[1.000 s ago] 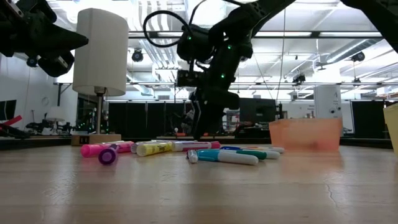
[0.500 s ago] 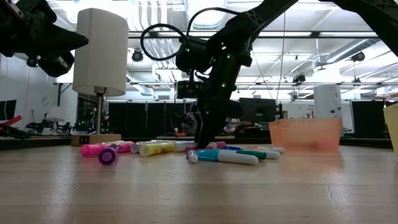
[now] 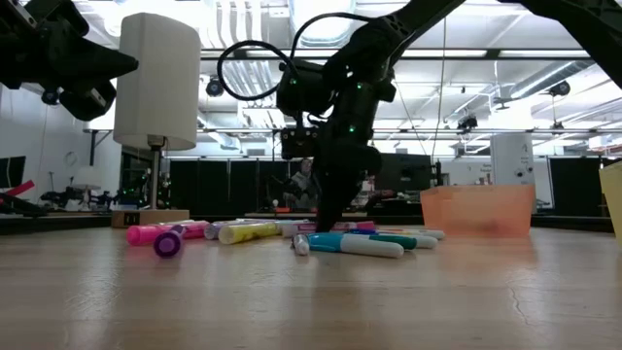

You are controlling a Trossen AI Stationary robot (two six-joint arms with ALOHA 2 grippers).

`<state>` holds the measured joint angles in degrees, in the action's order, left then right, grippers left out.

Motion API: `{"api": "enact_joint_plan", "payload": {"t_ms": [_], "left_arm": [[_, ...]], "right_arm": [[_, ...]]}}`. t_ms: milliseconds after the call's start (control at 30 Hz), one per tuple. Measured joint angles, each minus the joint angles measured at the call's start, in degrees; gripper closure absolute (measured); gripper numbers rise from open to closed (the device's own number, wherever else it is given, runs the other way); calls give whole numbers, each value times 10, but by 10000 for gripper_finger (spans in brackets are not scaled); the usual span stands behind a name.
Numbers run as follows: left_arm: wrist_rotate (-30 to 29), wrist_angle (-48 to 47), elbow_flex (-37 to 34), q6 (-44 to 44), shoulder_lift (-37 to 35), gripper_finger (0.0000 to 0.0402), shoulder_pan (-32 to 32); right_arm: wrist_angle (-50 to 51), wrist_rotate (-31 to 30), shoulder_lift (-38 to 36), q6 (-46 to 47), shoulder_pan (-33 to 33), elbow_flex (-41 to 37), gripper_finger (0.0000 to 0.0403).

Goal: Pick & Place Markers
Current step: Put the pink eraser marker into the orange bin

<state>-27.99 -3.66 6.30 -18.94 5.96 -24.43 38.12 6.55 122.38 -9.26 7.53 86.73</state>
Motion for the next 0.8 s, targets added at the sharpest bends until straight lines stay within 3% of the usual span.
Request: {"api": "enact_joint_plan", "payload": {"t_ms": [167,300,500,800], "left_arm": [[-1,33,0,8,0,402,0],[-5,130,0,65,1,402,0],[-6,288,0,170,1,402,0],[-7,357,0,219,31,402,6]], "right_arm": [[50,-6,-24,51,0,28,349],[81,-13,-50,97,1,44,349],[131,-87,-101,135,3,42,348],[181,-189,-201,214,14,2,347]]}}
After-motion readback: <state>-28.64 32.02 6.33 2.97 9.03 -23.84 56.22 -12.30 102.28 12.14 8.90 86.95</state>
